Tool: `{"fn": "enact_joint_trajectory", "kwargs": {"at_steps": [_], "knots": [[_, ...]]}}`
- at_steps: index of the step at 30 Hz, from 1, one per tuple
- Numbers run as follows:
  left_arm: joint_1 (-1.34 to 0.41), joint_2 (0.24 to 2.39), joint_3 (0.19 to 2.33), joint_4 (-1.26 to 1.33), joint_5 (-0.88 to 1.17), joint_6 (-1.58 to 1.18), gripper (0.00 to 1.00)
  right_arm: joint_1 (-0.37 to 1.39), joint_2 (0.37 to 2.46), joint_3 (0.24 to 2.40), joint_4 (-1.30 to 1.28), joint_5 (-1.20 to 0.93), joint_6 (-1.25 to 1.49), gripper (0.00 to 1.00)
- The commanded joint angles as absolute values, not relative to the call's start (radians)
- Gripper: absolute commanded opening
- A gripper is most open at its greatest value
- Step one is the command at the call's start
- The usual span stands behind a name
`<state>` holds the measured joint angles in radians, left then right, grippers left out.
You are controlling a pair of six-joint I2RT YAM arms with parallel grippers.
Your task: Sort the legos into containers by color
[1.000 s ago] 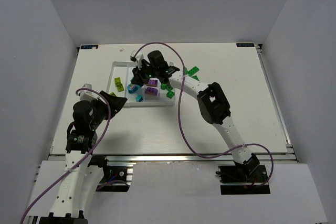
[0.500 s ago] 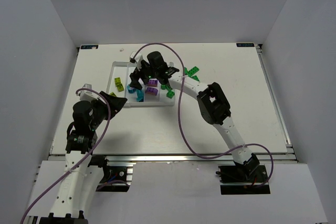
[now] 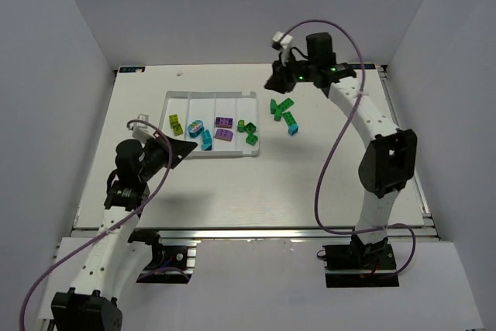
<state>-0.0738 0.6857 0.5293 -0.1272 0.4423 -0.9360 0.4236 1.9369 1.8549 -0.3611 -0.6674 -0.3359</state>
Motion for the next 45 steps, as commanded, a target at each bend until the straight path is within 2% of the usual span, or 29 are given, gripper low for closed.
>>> {"fn": "enact_joint_trajectory", "kwargs": {"at_steps": [1, 3, 4, 5, 6, 7, 8, 9, 10, 12, 18, 21, 22, 23, 33, 41, 42, 45], "knots": [[-0.156, 0.744, 0.558, -0.025, 0.473, -0.943, 0.00, 0.374, 1.875, 1.761, -0.612, -0.666, -0.400, 0.33], [-0.254, 0.820, 0.607, -0.028, 0.410, -0.916, 0.08, 0.301, 1.812, 1.679, -0.624, -0.678, -0.393, 0.43], [-0.291, 0.850, 0.626, -0.032, 0.381, -0.907, 0.12, 0.270, 1.787, 1.645, -0.620, -0.696, -0.378, 0.57], [-0.325, 0.880, 0.646, -0.035, 0.324, -0.891, 0.21, 0.209, 1.767, 1.613, -0.589, -0.707, -0.344, 0.63], [-0.381, 0.940, 0.679, -0.041, 0.299, -0.887, 0.26, 0.181, 1.729, 1.559, -0.580, -0.715, -0.331, 0.70], [-0.406, 0.968, 0.695, -0.037, 0.279, -0.885, 0.32, 0.155, 1.714, 1.539, -0.577, -0.719, -0.328, 0.83], [-0.426, 0.995, 0.707, -0.031, 0.252, -0.881, 0.37, 0.114, 1.704, 1.523, -0.584, -0.716, -0.339, 0.87], [-0.467, 1.023, 0.722, -0.023, 0.233, -0.879, 0.50, 0.097, 1.691, 1.511, -0.595, -0.713, -0.347, 0.88], [-0.489, 1.079, 0.756, -0.023, 0.221, -0.874, 0.55, 0.077, 1.684, 1.491, -0.603, -0.712, -0.353, 0.89], [-0.540, 1.139, 0.801, -0.037, 0.200, -0.850, 0.60, 0.023, 1.671, 1.470, -0.617, -0.725, -0.364, 0.89], [-0.658, 1.422, 1.073, -0.164, 0.149, -0.770, 0.66, -0.069, 1.621, 1.387, -0.629, -0.807, -0.420, 0.81], [-0.708, 1.572, 1.230, -0.244, 0.112, -0.765, 0.68, -0.089, 1.618, 1.367, -0.621, -0.802, -0.407, 0.68], [-0.719, 1.609, 1.270, -0.267, 0.092, -0.765, 0.74, -0.100, 1.621, 1.367, -0.624, -0.805, -0.405, 0.65], [-0.738, 1.685, 1.348, -0.309, 0.086, -0.764, 0.74, -0.107, 1.627, 1.368, -0.629, -0.813, -0.402, 0.62], [-0.793, 2.097, 1.883, -0.639, -0.072, -0.709, 0.75, -0.178, 1.629, 1.332, -0.607, -0.851, -0.380, 0.61], [-0.799, 2.374, 2.169, -0.687, -0.129, -0.745, 0.76, -0.187, 1.629, 1.313, -0.588, -0.859, -0.370, 0.62], [-0.799, 2.388, 2.181, -0.677, -0.133, -0.752, 0.89, -0.189, 1.629, 1.310, -0.584, -0.858, -0.370, 0.62], [-0.799, 2.431, 2.223, -0.643, -0.135, -0.775, 0.92, -0.195, 1.626, 1.295, -0.581, -0.859, -0.370, 0.62]]}}
